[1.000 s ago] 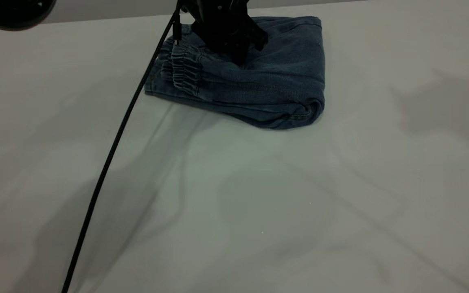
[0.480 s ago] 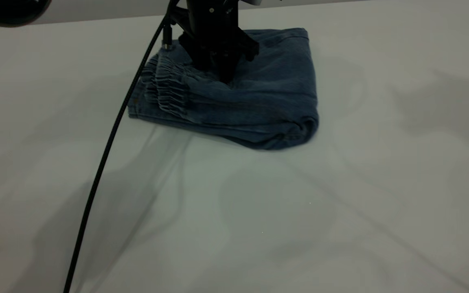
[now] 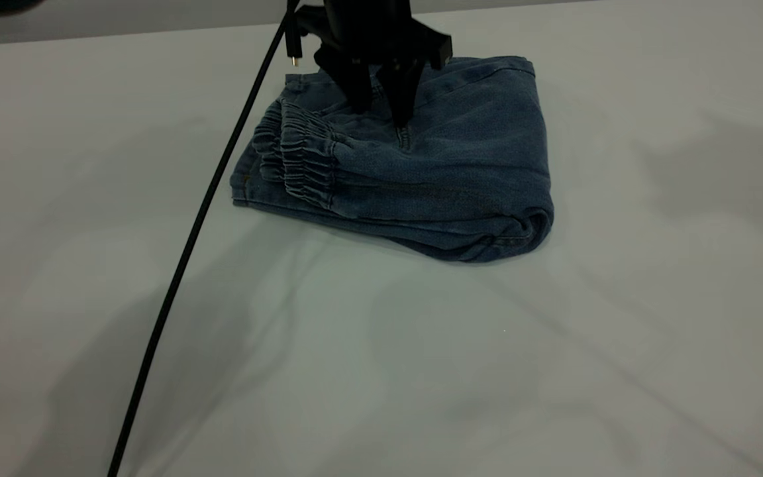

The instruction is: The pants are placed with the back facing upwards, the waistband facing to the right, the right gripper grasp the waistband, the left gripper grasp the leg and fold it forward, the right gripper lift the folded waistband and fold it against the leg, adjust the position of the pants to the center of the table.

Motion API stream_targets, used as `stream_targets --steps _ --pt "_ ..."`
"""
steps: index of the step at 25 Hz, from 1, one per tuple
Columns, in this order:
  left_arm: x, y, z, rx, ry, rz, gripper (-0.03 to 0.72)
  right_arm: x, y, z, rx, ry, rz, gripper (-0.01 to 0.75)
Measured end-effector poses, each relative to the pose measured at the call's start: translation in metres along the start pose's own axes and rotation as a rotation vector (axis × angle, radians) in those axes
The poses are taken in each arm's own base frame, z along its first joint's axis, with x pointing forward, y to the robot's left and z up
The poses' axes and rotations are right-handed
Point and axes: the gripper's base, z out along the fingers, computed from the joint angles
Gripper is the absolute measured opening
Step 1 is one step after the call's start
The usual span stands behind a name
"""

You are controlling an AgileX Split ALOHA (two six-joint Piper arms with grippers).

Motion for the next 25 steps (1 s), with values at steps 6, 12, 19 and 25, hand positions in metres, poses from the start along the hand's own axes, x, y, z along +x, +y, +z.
stream_targets --steps 6,12,19,25 --pt "-0.006 0.000 -0.028 -0.017 -0.057 0.138 0.412 0.000 0.000 0.000 0.000 0.000 0.000 0.559" --pt "-0.006 -0.005 -0.027 0.032 -0.067 0.388 0.412 0.000 0.000 0.000 0.001 -0.004 0.000 0.559" --pt "-0.003 -0.008 -0.011 0.072 -0.059 0.643 0.412 -0.001 0.000 0.000 0.002 -0.006 0.000 0.559" --pt "0.004 -0.007 0.019 0.092 -0.007 0.696 0.412 -0.001 0.000 0.000 0.002 -0.008 0.000 0.559"
